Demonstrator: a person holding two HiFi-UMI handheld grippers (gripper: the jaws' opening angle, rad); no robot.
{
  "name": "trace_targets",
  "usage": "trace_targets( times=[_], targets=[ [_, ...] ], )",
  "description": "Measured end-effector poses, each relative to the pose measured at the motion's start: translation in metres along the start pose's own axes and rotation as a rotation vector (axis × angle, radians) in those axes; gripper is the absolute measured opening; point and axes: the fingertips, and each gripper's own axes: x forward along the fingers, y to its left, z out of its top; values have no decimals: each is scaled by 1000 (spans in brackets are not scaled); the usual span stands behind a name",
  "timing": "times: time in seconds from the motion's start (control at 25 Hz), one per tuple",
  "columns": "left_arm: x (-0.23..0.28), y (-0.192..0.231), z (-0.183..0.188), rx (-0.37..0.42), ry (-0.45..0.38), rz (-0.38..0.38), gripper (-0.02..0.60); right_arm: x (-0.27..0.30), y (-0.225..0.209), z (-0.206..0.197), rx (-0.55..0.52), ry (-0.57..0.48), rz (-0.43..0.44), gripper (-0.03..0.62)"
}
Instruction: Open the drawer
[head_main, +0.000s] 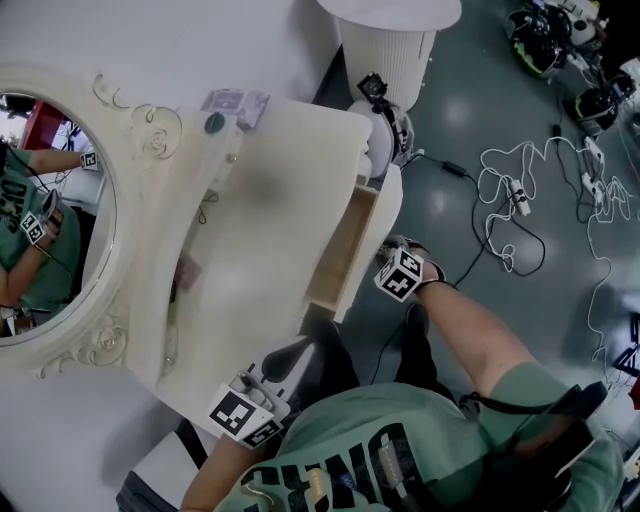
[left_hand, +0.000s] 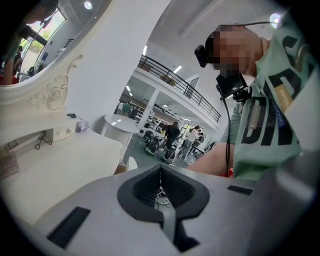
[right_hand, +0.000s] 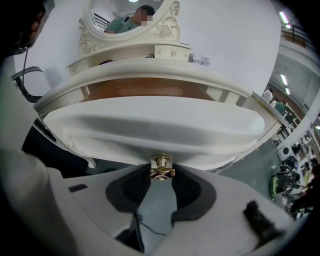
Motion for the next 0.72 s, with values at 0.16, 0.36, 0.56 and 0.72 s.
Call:
trace_targets(
  times=[0.16,0.36,0.56,0.72],
  targets=[
    [2,-2,2,4,1,-3,11,-3,-1,-6,4,2,-2,135],
    [4,-5,1,9,2,-9,11,-6,-1,-13,8,5,-3,135],
    [5,-8,1,11,4,-13,11,-8,-2,-17,14,1,-6,135],
    [6,-10,1,14,3,-17,11,-10,-2,-22,16,4,-7,135]
  ],
)
